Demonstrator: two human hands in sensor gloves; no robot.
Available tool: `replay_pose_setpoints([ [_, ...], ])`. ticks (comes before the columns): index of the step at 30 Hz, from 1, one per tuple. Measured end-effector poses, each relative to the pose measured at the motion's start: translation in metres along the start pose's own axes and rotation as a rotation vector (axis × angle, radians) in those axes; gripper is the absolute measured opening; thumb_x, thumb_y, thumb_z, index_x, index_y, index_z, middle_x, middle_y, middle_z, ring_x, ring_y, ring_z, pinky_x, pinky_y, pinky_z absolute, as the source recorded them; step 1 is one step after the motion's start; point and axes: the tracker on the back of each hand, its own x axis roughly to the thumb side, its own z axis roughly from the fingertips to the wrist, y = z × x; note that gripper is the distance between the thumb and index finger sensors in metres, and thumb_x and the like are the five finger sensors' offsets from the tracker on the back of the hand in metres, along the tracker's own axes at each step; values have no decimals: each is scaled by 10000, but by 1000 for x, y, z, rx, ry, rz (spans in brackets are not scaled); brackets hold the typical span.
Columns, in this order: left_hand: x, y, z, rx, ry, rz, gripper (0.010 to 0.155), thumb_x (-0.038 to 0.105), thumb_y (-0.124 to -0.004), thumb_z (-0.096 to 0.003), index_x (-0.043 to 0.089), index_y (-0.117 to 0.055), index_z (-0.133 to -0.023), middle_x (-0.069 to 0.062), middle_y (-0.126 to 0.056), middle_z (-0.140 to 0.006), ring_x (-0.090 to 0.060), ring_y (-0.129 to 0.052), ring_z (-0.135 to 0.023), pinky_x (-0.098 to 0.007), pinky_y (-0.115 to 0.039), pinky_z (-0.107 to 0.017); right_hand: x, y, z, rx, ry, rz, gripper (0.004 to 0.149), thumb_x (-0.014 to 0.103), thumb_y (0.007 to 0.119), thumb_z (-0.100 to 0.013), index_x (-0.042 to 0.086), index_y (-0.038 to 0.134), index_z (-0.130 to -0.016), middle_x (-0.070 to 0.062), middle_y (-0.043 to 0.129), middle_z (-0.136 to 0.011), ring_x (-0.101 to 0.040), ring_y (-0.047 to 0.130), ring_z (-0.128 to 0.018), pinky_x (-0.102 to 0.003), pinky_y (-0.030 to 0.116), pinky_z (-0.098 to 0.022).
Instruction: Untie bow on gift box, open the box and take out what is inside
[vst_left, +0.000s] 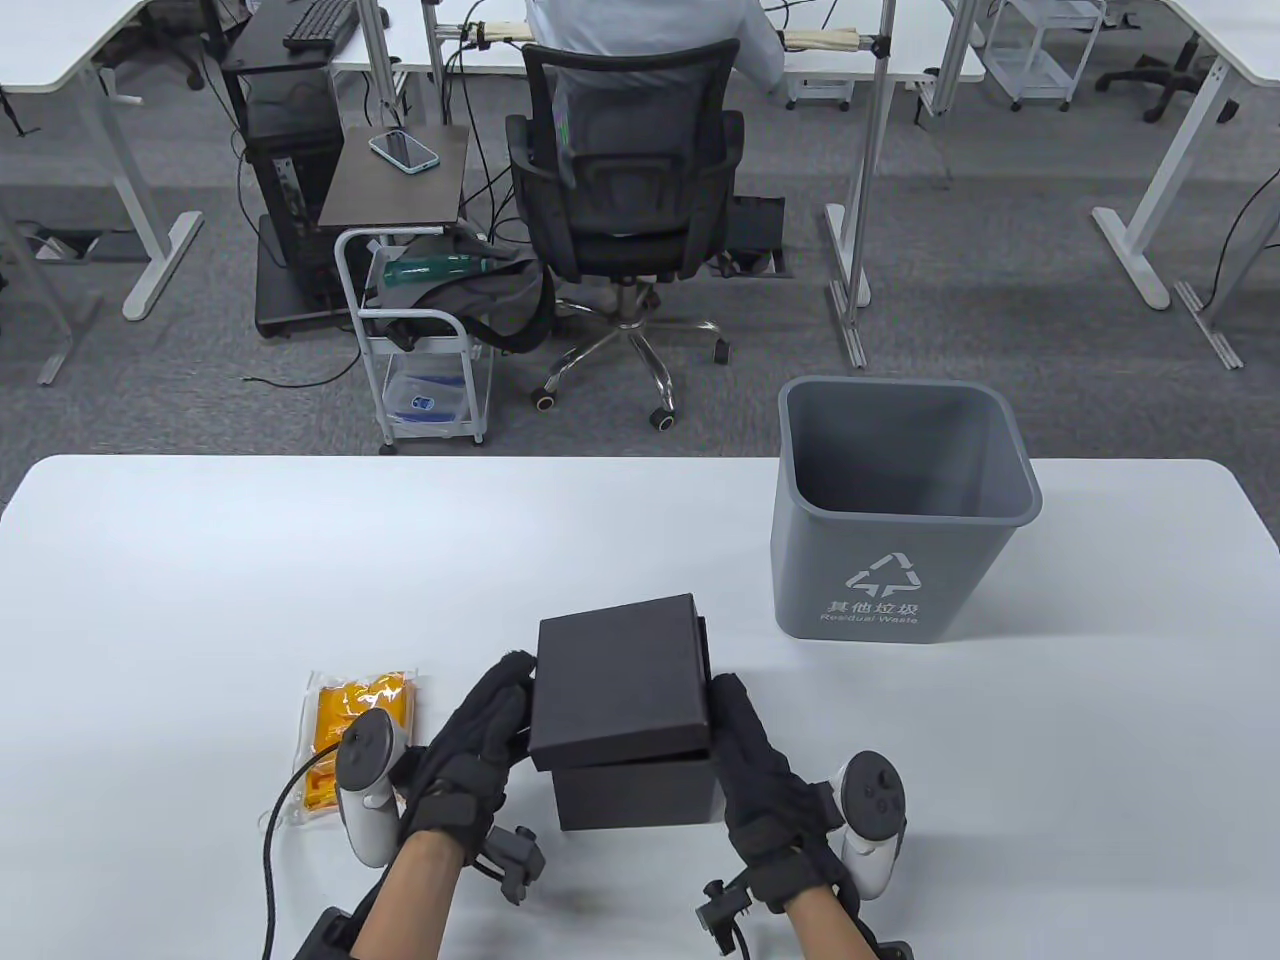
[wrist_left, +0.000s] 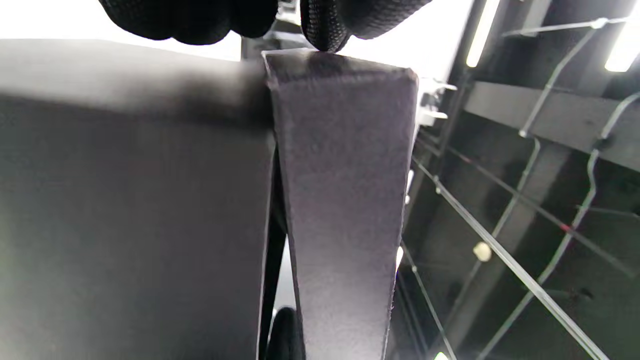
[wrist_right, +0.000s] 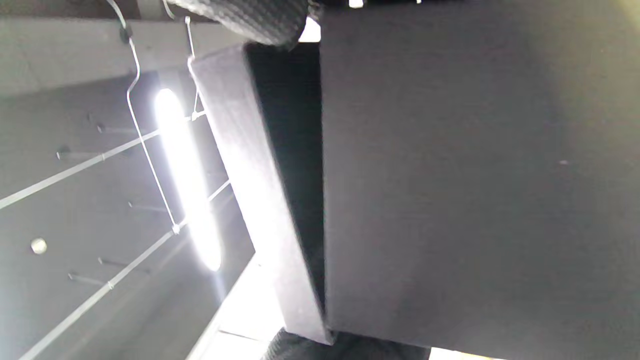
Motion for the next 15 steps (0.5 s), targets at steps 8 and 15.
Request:
replay_pose_setpoints([
  [8, -3, -23, 10, -76, -72, -80, 774, 530, -654, -663, 215, -215, -1217, -286, -181, -1242, -592, -261, -1087, -700, -376, -745, -8, -6, -1, -16, 60, -148, 597, 236, 596, -618, 43, 449, -1163, -296, 433, -1133, -556, 459, -1007, -654, 474, -697],
  [15, -6, -40, 12, -138, -10, -171, 854, 427, -658, -670, 175, 4, -1146, -305, 47, -1168, -576, -79, -1046, -653, -239, -754, -8, -7, -2, -32, 64, -67, 599, 280, 589, -633, 62, 434, -1170, -268, 420, -1145, -529, 449, -1019, -625, 448, -713],
])
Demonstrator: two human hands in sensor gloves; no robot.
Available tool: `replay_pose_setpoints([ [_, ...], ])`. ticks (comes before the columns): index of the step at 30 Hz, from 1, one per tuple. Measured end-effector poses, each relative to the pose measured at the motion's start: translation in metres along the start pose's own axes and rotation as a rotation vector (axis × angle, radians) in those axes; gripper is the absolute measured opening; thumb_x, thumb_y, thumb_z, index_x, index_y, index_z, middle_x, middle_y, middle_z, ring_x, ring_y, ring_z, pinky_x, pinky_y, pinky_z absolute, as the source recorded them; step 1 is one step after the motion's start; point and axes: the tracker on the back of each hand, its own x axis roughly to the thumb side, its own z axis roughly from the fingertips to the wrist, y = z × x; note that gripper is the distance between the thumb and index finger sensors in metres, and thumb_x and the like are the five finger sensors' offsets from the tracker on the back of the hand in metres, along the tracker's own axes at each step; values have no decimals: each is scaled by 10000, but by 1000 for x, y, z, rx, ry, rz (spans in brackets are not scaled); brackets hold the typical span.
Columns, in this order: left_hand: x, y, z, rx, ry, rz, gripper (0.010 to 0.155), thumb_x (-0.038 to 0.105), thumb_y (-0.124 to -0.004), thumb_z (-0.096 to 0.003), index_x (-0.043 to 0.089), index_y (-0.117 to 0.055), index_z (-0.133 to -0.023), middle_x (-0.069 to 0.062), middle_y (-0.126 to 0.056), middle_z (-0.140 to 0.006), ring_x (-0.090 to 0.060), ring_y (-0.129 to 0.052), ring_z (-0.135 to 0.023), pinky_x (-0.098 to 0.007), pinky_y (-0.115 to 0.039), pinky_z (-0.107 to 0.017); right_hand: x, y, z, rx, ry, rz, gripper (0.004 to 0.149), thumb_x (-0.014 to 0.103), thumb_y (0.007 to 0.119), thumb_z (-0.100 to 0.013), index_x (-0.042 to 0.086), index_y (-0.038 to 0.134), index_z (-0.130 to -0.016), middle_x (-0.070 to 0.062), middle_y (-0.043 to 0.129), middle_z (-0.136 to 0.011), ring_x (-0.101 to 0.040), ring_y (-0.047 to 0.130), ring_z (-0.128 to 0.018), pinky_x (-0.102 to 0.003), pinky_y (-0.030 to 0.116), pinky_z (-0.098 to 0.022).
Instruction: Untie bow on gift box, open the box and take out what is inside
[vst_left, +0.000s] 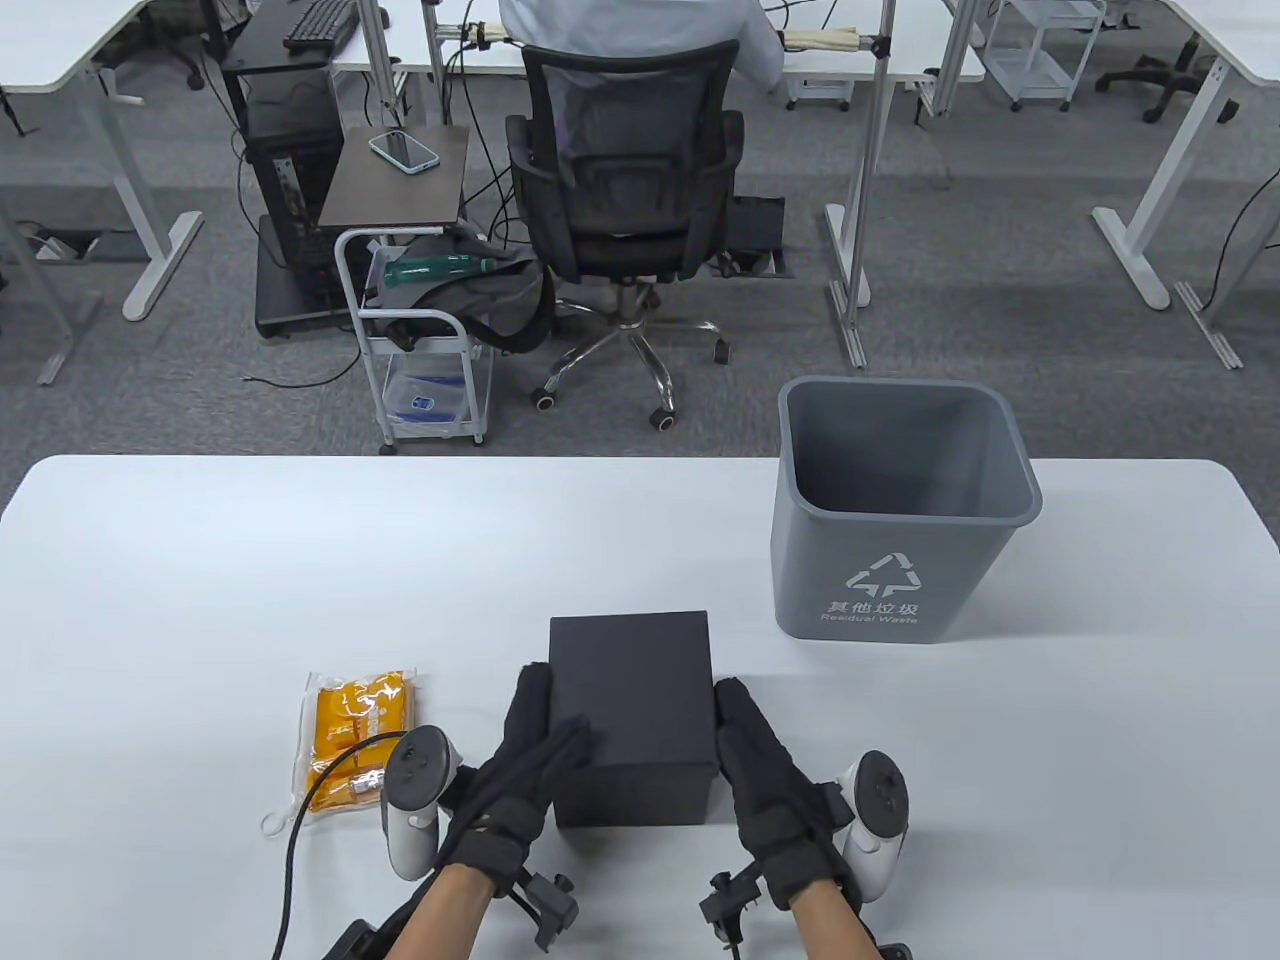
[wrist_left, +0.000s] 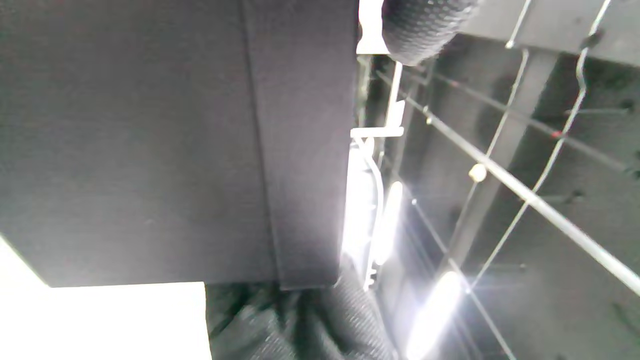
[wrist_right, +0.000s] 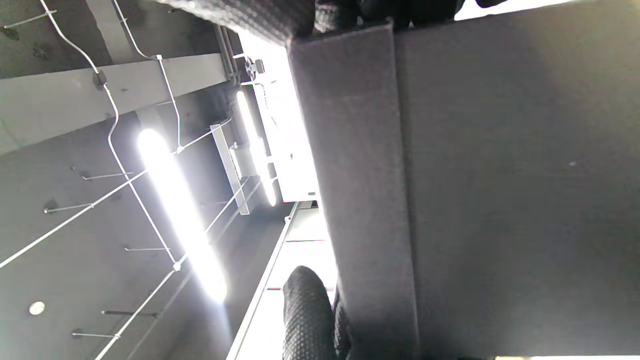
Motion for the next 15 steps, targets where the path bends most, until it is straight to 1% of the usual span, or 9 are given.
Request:
replay_pose_setpoints([
  [3, 2, -2, -1, 13, 11, 2, 823, 381, -646, -671, 173, -3, -1141, -301, 39, -1167, -581, -82, -1041, -655, -240, -749, -1, -2, 0, -1, 26, 22, 598, 280, 586, -635, 63, 434, -1172, -281, 416, -1146, -545, 434, -1016, -630, 421, -715],
  [6, 4, -1, 1, 24, 1, -3, 823, 411, -646, -673, 170, -22, -1150, -296, 86, -1152, -585, -59, -1034, -672, -241, -741, 4, -3, 0, -8, 10, 44, 606, 267, 598, -638, 49, 418, -1174, -295, 354, -1150, -566, 346, -1016, -646, 333, -716],
  [7, 7, 1, 2, 27, -18, -2, 837, 460, -647, -676, 161, -32, -1158, -298, 112, -1143, -591, -36, -1027, -679, -225, -735, 11, -3, 1, -15, -18, 141, 613, 269, 608, -640, 51, 409, -1177, -294, 312, -1155, -568, 288, -1022, -651, 273, -720],
  [8, 10, 2, 4, 35, -34, 1, 845, 493, -645, -676, 169, -35, -1164, -299, 133, -1134, -596, -17, -1018, -686, -211, -728, 17, -4, 2, -21, -54, 238, 629, 306, 618, -642, 55, 409, -1179, -295, 292, -1158, -571, 271, -1024, -657, 254, -717],
  [9, 19, 4, 7, 64, -76, 2, 851, 508, -648, -674, 173, -40, -1167, -298, 140, -1131, -599, -2, -1011, -696, -193, -719, 30, -4, 5, -41, -123, 423, 650, 342, 633, -641, 59, 407, -1181, -290, 289, -1162, -569, 269, -1028, -661, 245, -716],
  [10, 23, 5, 8, 79, -95, -2, 855, 517, -653, -671, 178, -48, -1170, -302, 137, -1133, -606, 4, -1005, -708, -184, -709, 33, -4, 7, -49, -141, 464, 666, 366, 642, -641, 58, 407, -1182, -287, 288, -1165, -571, 266, -1029, -669, 236, -713],
  [12, 40, 8, 14, 107, -163, -36, 847, 522, -661, -668, 179, -80, -1180, -308, 108, -1147, -614, -1, -1006, -720, -184, -705, 49, -4, 13, -79, -224, 606, 702, 424, 654, -637, 66, 409, -1189, -289, 288, -1170, -582, 263, -1029, -685, 238, -707],
  [14, 63, 10, 22, 151, -244, -147, 832, 516, -686, -661, 180, -142, -1193, -304, 80, -1163, -612, 7, -1011, -735, -173, -703, 63, -3, 18, -82, -256, 709, 731, 471, 655, -633, 86, 399, -1199, -285, 267, -1178, -598, 245, -1028, -705, 231, -703],
  [15, 75, 11, 27, 181, -286, -266, 826, 523, -689, -657, 177, -172, -1201, -306, 47, -1177, -614, -11, -1017, -738, -185, -704, 69, -2, 22, -90, -272, 760, 746, 494, 655, -629, 99, 396, -1206, -280, 252, -1185, -619, 233, -1020, -729, 235, -693],
])
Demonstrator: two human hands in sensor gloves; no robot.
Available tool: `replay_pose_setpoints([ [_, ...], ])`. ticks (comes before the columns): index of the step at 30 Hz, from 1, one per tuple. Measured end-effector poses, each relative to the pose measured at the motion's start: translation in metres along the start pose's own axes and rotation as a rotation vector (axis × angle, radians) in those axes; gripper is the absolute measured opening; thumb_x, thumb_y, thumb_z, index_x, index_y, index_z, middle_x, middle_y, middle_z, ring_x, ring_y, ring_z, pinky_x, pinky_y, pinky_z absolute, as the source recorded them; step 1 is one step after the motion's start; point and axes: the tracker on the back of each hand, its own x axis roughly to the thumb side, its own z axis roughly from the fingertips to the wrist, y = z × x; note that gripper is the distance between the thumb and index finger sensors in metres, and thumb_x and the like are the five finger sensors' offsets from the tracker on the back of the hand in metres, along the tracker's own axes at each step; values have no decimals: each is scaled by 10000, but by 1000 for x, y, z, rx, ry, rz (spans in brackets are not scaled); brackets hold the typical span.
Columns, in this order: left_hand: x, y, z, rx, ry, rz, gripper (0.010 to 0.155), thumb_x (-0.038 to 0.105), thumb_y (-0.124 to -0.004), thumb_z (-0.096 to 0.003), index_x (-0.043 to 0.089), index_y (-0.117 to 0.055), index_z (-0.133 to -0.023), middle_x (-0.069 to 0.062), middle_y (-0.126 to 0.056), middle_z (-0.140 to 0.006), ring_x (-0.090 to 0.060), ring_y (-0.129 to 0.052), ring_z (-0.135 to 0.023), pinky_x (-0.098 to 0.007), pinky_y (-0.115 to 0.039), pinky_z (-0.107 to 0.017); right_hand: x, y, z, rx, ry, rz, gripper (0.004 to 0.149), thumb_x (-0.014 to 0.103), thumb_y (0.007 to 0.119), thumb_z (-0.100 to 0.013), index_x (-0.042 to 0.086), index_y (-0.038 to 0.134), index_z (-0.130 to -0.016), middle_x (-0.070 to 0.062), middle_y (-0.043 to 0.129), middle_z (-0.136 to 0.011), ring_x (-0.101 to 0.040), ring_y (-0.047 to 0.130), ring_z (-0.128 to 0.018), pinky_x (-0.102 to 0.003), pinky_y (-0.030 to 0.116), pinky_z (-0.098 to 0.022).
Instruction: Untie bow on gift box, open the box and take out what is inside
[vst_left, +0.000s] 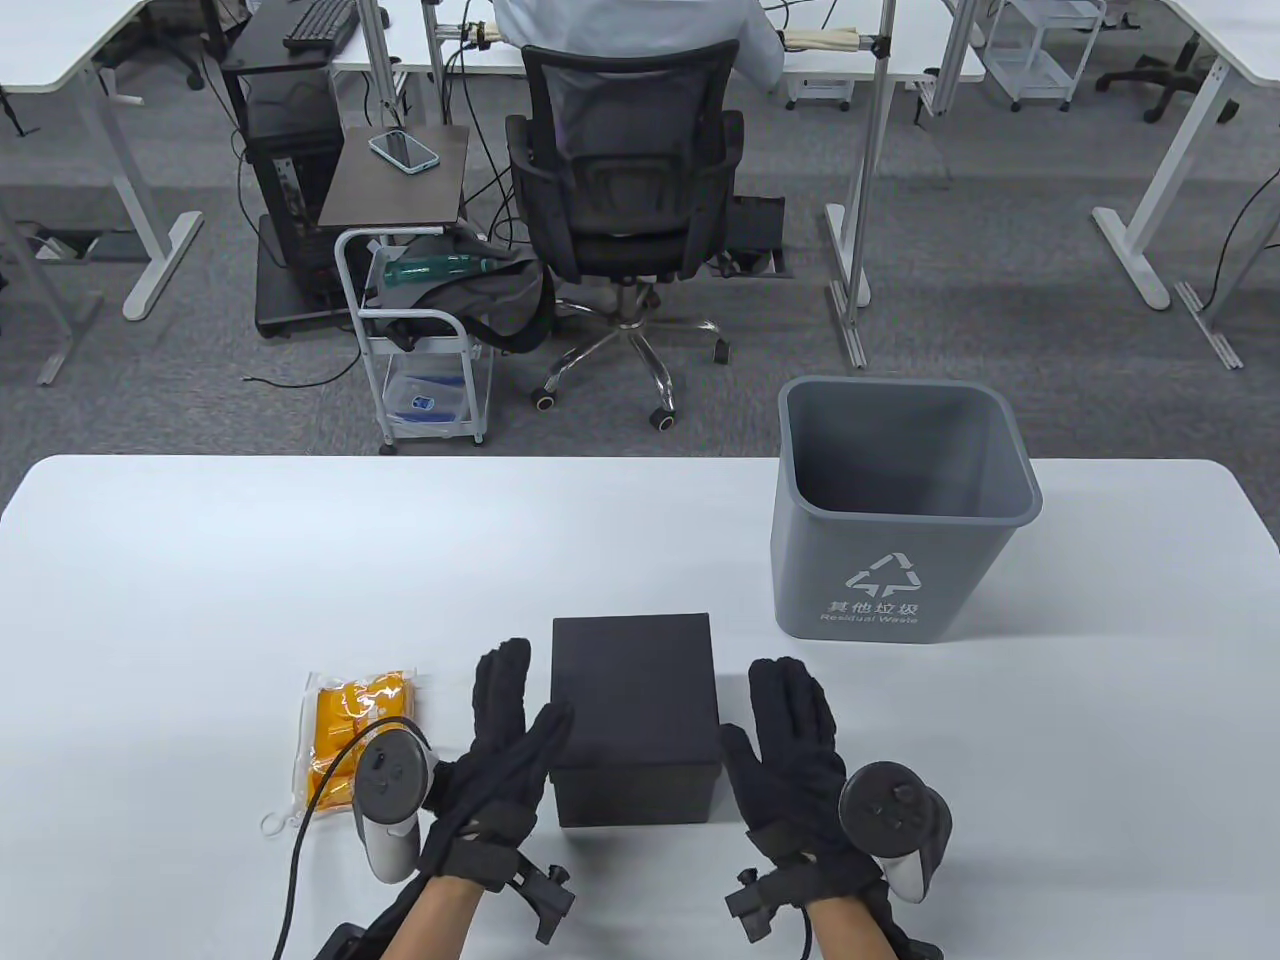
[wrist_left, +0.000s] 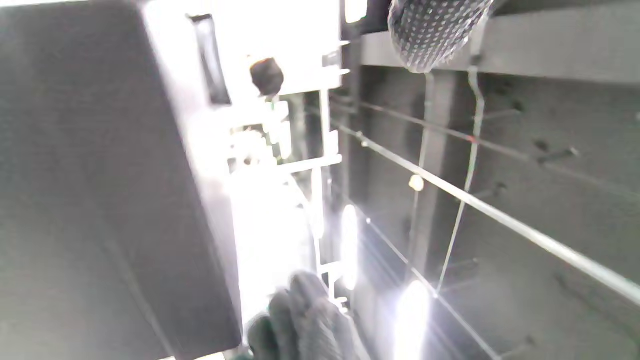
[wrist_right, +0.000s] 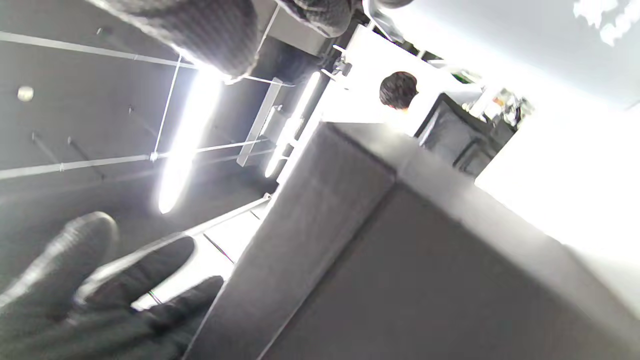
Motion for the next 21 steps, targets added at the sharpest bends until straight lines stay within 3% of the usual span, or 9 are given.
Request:
replay_pose_setpoints([
  [5, 30, 19, 5, 54, -138, -532, 807, 578, -654, -653, 160, -261, -1219, -317, -69, -1221, -622, -84, -1042, -752, -228, -702, 12, -13, 2, -16, -53, 193, 764, 536, 650, -619, 128, 401, -1215, -268, 243, -1197, -654, 235, -1007, -748, 269, -693],
  [10, 25, 36, 9, 29, -127, -865, 782, 589, -632, -646, 168, -314, -1224, -291, -197, -1258, -597, -200, -1085, -705, -320, -748, 9, -21, 0, -25, -62, 345, 754, 544, 648, -613, 143, 437, -1216, -201, 247, -1223, -522, 233, -1086, -687, 238, -736],
  [15, 4, 42, 8, -39, -65, -1006, 788, 625, -600, -635, 189, -324, -1231, -262, -250, -1283, -579, -269, -1108, -681, -340, -762, -4, -26, -2, -34, 9, 432, 757, 555, 627, -615, 153, 413, -1220, -222, 203, -1214, -650, 188, -1006, -705, 225, -718],
  [21, -10, 37, 4, -106, 1, -1126, 792, 650, -576, -628, 210, -324, -1235, -217, -215, -1299, -560, -219, -1119, -676, -272, -760, -19, -28, -5, -17, 78, 416, 768, 570, 616, -613, 155, 396, -1221, -222, 205, -1215, -608, 207, -1040, -732, 244, -706],
])
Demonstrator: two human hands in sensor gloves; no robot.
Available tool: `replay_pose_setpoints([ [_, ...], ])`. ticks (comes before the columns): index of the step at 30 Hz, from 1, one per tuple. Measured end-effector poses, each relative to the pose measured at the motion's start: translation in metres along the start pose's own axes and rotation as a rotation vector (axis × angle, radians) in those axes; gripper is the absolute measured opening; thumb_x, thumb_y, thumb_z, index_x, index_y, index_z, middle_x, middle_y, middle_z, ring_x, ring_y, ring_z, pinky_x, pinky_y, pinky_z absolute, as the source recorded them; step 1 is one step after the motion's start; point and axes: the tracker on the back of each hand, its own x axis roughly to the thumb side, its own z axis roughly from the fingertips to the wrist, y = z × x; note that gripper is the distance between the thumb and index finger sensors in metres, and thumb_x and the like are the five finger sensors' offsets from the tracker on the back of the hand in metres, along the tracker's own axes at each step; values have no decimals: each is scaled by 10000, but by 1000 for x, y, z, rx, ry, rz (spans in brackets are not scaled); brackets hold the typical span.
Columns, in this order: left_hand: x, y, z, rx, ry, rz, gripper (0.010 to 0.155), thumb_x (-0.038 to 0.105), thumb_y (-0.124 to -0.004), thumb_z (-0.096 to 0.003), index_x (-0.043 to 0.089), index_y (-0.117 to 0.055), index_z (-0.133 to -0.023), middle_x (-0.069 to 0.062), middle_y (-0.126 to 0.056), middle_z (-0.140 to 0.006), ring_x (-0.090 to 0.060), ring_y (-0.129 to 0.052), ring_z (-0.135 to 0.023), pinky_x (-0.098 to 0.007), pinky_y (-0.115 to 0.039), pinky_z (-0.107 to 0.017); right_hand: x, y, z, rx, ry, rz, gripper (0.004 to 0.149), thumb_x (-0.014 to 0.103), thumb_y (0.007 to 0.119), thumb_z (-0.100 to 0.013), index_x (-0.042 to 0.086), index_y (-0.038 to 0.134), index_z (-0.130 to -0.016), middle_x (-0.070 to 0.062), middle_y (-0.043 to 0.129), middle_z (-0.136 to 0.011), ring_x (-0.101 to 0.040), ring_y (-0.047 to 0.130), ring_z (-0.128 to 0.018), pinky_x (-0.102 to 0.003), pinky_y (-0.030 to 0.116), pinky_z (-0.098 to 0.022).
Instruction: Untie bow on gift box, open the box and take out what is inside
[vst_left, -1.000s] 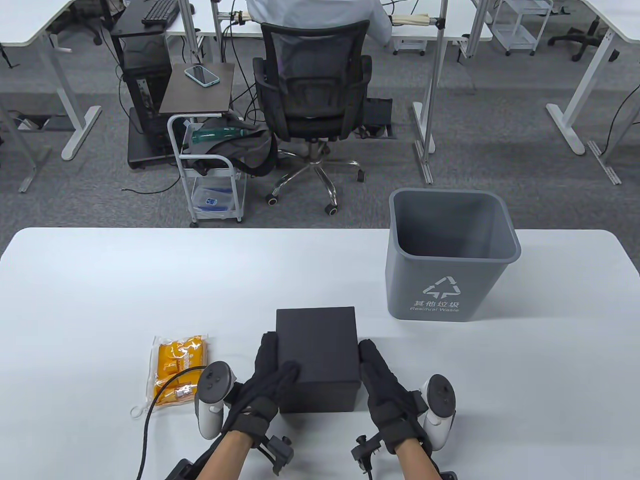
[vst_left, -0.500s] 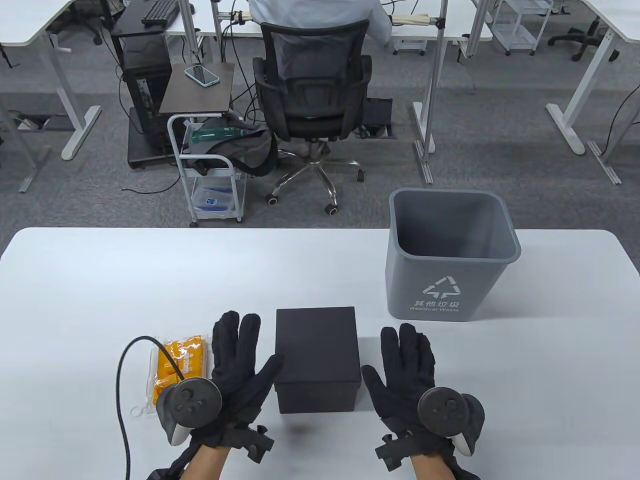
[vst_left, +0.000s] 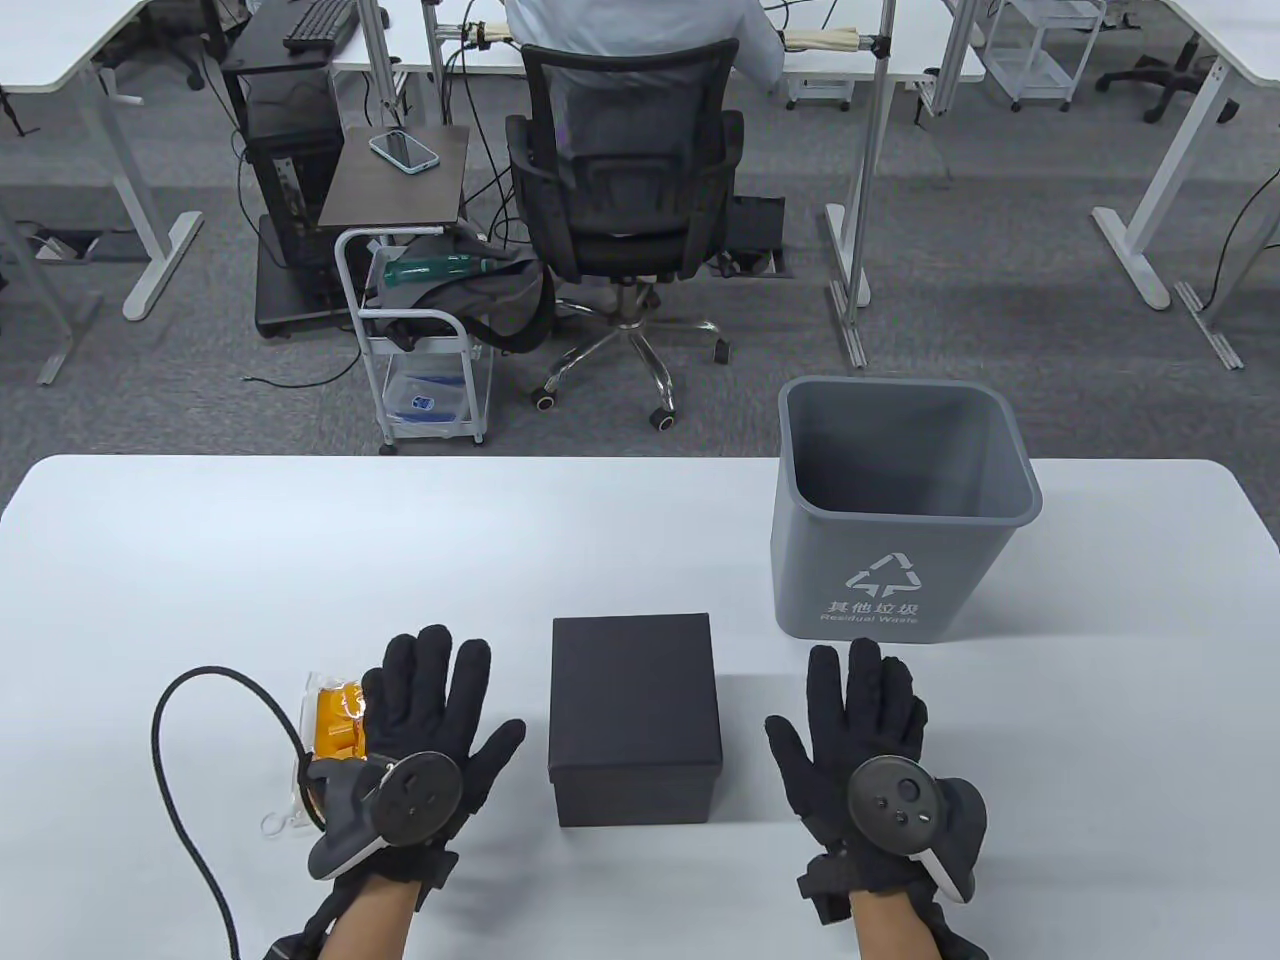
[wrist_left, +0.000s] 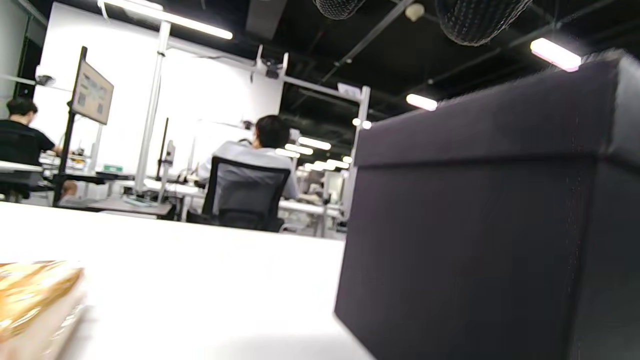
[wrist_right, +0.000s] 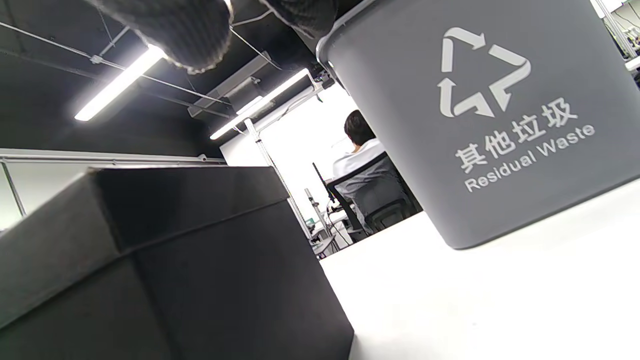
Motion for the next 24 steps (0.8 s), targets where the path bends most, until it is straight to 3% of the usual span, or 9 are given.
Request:
replay_pose_setpoints([
  [6, 0, -3, -2, -62, 19, 34, 797, 652, -575, -629, 213, -312, -1240, -199, -172, -1305, -549, -134, -1117, -700, -200, -737, 0, 6, -2, 15, -11, 17, 774, 576, 614, -609, 152, 397, -1220, -212, 223, -1219, -566, 228, -1068, -723, 238, -714],
  [24, 9, -3, 1, -54, 3, 9, 785, 640, -581, -632, 207, -328, -1236, -199, -192, -1303, -551, -142, -1113, -696, -201, -737, 11, 11, 0, 26, -74, 0, 760, 557, 624, -616, 133, 421, -1214, -228, 248, -1211, -550, 249, -1071, -712, 235, -714],
])
